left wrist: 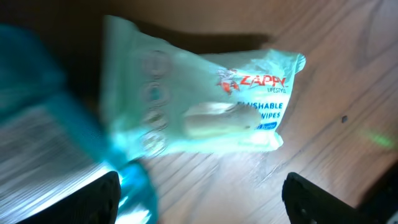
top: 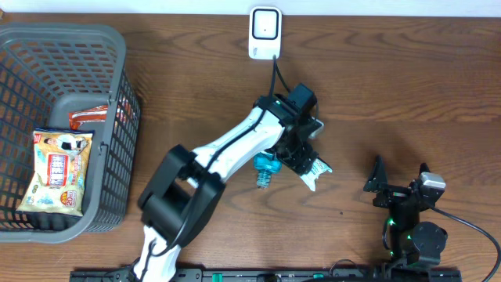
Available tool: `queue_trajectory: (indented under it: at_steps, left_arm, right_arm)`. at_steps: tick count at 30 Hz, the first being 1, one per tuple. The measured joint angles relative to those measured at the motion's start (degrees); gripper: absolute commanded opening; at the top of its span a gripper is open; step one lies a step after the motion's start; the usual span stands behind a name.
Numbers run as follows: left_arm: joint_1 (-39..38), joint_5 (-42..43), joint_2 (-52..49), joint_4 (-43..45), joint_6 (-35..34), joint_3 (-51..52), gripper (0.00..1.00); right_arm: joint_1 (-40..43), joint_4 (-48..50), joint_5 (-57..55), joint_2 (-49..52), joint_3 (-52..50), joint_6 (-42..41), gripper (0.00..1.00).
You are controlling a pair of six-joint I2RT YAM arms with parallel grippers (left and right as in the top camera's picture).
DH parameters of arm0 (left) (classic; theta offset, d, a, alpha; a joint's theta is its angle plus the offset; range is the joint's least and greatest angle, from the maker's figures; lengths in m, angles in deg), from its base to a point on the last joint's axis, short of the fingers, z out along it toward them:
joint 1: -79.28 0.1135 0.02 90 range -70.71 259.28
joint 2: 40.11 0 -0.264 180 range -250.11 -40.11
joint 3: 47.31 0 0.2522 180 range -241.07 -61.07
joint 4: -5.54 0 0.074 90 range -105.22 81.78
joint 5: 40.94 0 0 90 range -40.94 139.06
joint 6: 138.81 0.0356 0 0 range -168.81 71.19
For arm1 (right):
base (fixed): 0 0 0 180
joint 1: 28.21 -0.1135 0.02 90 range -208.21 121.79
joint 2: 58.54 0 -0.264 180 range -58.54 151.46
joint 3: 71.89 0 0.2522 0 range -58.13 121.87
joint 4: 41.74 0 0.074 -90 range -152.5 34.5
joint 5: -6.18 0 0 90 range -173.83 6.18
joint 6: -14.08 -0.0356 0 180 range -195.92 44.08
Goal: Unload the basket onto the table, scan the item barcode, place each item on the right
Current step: 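Carry the wipes pack out and set it right of the bottle, then release the pack and return the left gripper to the basket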
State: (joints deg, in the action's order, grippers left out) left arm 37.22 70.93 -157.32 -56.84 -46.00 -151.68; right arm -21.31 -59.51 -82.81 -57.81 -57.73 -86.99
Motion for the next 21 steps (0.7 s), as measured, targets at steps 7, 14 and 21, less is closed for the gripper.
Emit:
queue_trajectory:
  at_steps: [7, 14, 21]
  left_arm:
    - [1.95, -9.77, 17.07, 0.11, 0.02, -3.50, 0.99]
    - [10.91, -22.03, 35.23, 2.21, -2.14, -4.81, 0.98]
    - [29.40, -34.18, 45.86, 0.72, -12.96, -4.87, 0.98]
  right_arm:
    - [0.00, 0.02, 0.00, 0.00, 0.00, 0.00, 0.99]
    - [0.00, 0.02, 0.00, 0.00, 0.00, 0.02, 0.99]
    - [0.00, 0.04, -0.02, 0.00, 0.00, 0.00, 0.99]
